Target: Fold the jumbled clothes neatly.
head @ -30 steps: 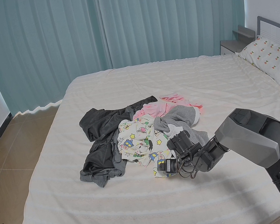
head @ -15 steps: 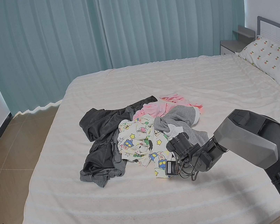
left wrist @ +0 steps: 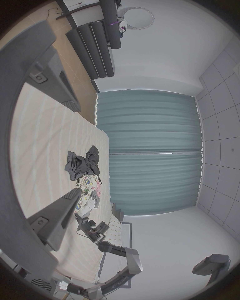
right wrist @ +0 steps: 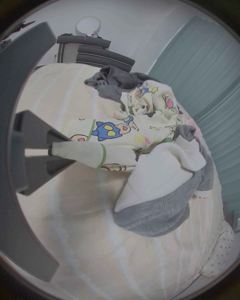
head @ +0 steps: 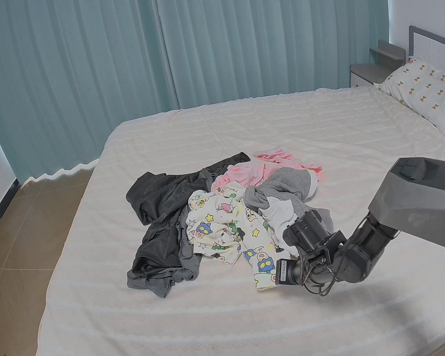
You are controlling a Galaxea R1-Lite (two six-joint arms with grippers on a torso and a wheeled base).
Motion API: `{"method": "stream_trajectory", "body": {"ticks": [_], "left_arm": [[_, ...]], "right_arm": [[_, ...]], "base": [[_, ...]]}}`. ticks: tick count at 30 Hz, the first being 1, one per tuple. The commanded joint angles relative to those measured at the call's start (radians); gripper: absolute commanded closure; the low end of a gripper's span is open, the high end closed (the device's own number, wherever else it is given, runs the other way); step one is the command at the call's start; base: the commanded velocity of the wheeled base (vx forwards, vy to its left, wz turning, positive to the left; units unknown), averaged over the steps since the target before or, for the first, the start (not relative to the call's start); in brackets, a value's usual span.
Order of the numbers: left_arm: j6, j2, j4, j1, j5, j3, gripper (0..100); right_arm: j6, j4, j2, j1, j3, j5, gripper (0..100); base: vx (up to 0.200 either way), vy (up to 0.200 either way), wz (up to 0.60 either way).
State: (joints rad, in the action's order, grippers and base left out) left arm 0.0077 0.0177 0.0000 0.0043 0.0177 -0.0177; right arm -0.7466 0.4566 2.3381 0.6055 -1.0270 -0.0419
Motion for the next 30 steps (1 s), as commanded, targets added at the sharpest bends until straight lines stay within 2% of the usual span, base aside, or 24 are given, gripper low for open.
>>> {"method": "stream_trajectory", "body": {"ticks": [1, 8, 14, 20, 30], "left_arm": [[0.000, -0.018, 0.000, 0.000, 0.001, 0.016, 0], [0.000, -0.018, 0.000, 0.000, -0.001, 0.016, 0], [0.000, -0.018, 0.000, 0.000, 0.001, 0.016, 0], [0.005, -0.018, 0.002, 0.000, -0.001, 0.016, 0], [0.005, -0.018, -0.002, 0.000, -0.007, 0.016, 0]], "right_arm": [[0.000, 0.178, -0.318, 0.071, 0.326, 0.005, 100], [-0.002, 0.226, -0.583, 0.112, 0.532, 0.005, 100], [0.003, 0.214, -0.801, 0.145, 0.593, 0.004, 100], [0.010, 0.099, -0.997, 0.160, 0.532, 0.005, 100], [0.046, -0.070, -1.129, 0.238, 0.314, 0.016, 100]], "base": [[0.000, 0.000, 0.00], [0.000, 0.000, 0.00], [0.000, 0.000, 0.00], [0.000, 0.000, 0.00], [0.000, 0.000, 0.00]]}}
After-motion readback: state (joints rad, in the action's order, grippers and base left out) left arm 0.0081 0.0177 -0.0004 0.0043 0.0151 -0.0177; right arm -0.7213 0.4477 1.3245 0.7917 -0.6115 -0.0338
